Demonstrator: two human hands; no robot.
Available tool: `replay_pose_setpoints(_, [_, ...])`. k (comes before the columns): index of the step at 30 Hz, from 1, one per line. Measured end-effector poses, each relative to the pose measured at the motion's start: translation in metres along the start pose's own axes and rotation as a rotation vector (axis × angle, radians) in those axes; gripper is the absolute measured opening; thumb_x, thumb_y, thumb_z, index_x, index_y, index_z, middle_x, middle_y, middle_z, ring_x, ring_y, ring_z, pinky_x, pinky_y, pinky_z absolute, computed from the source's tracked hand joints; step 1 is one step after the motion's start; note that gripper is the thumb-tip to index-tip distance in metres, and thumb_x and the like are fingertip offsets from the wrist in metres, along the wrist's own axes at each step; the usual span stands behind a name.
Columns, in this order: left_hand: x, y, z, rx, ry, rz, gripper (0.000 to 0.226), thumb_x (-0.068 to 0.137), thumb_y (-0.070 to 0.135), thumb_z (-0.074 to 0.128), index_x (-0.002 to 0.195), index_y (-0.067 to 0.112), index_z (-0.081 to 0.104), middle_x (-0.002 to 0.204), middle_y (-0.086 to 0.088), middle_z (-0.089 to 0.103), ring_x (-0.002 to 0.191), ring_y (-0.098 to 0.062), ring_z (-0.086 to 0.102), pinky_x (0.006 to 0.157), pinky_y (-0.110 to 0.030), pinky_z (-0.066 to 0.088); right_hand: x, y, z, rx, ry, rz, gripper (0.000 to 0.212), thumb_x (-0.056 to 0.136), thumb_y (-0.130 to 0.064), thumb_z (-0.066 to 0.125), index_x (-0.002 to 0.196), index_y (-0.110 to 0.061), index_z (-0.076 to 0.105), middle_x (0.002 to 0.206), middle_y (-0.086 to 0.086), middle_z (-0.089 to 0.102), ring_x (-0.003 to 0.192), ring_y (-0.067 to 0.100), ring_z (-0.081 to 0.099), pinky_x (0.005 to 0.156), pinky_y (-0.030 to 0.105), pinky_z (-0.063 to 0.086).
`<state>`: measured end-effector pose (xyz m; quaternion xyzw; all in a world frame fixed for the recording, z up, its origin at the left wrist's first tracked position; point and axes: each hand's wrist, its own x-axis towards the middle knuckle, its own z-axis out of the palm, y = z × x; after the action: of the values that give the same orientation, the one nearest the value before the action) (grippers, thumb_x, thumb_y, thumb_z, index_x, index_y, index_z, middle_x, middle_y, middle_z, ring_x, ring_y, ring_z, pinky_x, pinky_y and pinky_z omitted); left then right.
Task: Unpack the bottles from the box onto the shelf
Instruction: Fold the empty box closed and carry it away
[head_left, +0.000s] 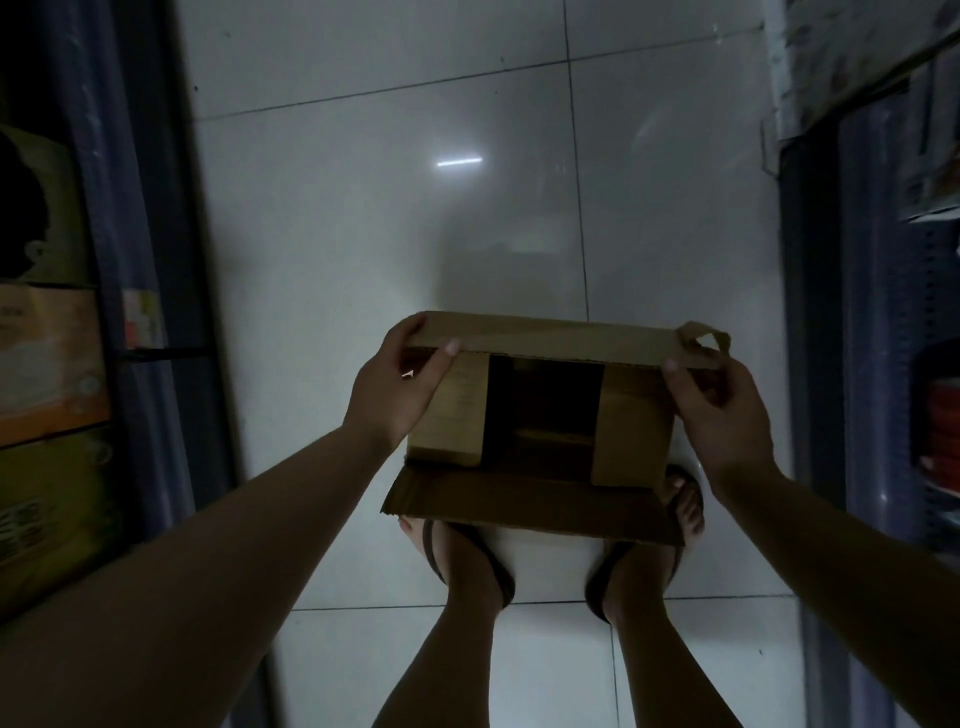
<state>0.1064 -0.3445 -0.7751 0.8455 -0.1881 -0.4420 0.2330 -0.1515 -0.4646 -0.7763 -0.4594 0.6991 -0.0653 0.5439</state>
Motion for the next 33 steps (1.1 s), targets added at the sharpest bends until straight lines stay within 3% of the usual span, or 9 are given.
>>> replay_pose_setpoints(4, [-0.002, -0.020, 0.002, 0.050, 0.013, 0.028, 0.065, 0.079, 0.048, 0.068, 0.137, 0.031, 0.044, 0.129, 0.007, 0.051, 0.113, -0.013, 0.055, 0.091, -0.031, 0.051, -0.006, 0.016, -0.001, -0.074, -0.006, -0.038, 0.062, 0.083, -0.040, 0.067, 0.136, -0.021, 0.041, 0.118, -0.009, 0.051, 0.109, 0.012, 0.051, 0.083, 0.027, 0.045])
replay_pose_setpoints(9, [-0.003, -0.034, 0.013, 0.083, 0.094, 0.092, 0.066, 0.077, 0.037, 0.075, 0.135, 0.026, 0.046, 0.118, 0.005, 0.043, 0.104, -0.013, 0.054, 0.077, -0.013, 0.045, -0.004, 0.027, 0.004, -0.189, 0.043, -0.038, 0.070, 0.078, -0.039, 0.073, 0.136, -0.015, 0.040, 0.111, 0.002, 0.058, 0.100, 0.017, 0.055, 0.081, 0.030, 0.043])
replay_pose_setpoints(13, [0.002, -0.042, 0.018, 0.039, 0.119, 0.034, 0.071, 0.076, 0.035, 0.076, 0.138, 0.026, 0.042, 0.120, 0.000, 0.041, 0.097, -0.016, 0.056, 0.082, -0.029, 0.052, 0.006, 0.029, 0.008, -0.234, 0.063, 0.061, 0.078, 0.076, -0.040, 0.075, 0.137, -0.009, 0.038, 0.111, 0.008, 0.058, 0.108, 0.028, 0.056, 0.088, 0.036, 0.045])
replay_pose_setpoints(17, [0.004, -0.048, 0.019, 0.140, 0.082, 0.046, 0.080, 0.074, 0.034, 0.078, 0.141, 0.023, 0.035, 0.124, -0.005, 0.054, 0.093, -0.018, 0.060, 0.071, -0.024, 0.049, 0.010, 0.028, 0.009, -0.280, 0.004, 0.065, 0.063, 0.080, -0.039, 0.071, 0.130, -0.008, 0.047, 0.127, 0.012, 0.058, 0.117, 0.032, 0.054, 0.097, 0.040, 0.043])
replay_pose_setpoints(22, [-0.003, -0.064, 0.017, 0.352, -0.038, -0.063, 0.087, 0.063, 0.036, 0.084, 0.134, 0.020, 0.038, 0.111, -0.007, 0.056, 0.096, -0.026, 0.060, 0.073, -0.033, 0.045, 0.019, 0.019, 0.017, -0.392, -0.022, -0.052, 0.044, 0.082, -0.025, 0.070, 0.115, -0.002, 0.053, 0.115, 0.017, 0.060, 0.106, 0.032, 0.056, 0.082, 0.033, 0.041])
replay_pose_setpoints(25, [-0.009, -0.066, 0.016, 0.602, -0.045, -0.023, 0.078, 0.055, 0.039, 0.087, 0.115, 0.011, 0.048, 0.117, -0.009, 0.048, 0.101, -0.031, 0.053, 0.075, -0.040, 0.048, 0.028, 0.013, 0.026, -0.445, -0.087, -0.137, 0.044, 0.081, -0.021, 0.070, 0.116, -0.001, 0.052, 0.115, 0.017, 0.059, 0.105, 0.033, 0.057, 0.081, 0.031, 0.041])
replay_pose_setpoints(28, [-0.011, -0.061, 0.021, 0.701, -0.198, 0.131, 0.084, 0.060, 0.030, 0.084, 0.132, 0.016, 0.041, 0.129, -0.008, 0.046, 0.109, -0.029, 0.051, 0.082, -0.040, 0.050, 0.036, 0.006, 0.038, -0.506, -0.145, -0.235, 0.042, 0.082, -0.018, 0.070, 0.116, -0.003, 0.052, 0.116, 0.016, 0.059, 0.105, 0.030, 0.056, 0.080, 0.029, 0.040])
replay_pose_setpoints(30, [-0.013, -0.056, 0.027, 0.697, -0.280, 0.235, 0.086, 0.068, 0.030, 0.076, 0.141, 0.028, 0.030, 0.129, -0.003, 0.050, 0.108, -0.024, 0.054, 0.083, -0.038, 0.052, 0.040, 0.000, 0.046, -0.528, -0.179, -0.283, 0.039, 0.083, -0.017, 0.067, 0.118, -0.005, 0.053, 0.118, 0.014, 0.059, 0.106, 0.028, 0.056, 0.079, 0.027, 0.038])
replay_pose_setpoints(33, [-0.008, -0.046, 0.037, 0.486, -0.216, 0.273, 0.069, 0.078, 0.028, 0.069, 0.138, 0.032, 0.038, 0.130, 0.002, 0.053, 0.111, -0.019, 0.055, 0.086, -0.028, 0.045, 0.045, -0.010, 0.058, -0.564, -0.267, -0.345, 0.036, 0.084, -0.017, 0.065, 0.118, -0.011, 0.055, 0.117, 0.010, 0.060, 0.106, 0.026, 0.057, 0.077, 0.025, 0.037])
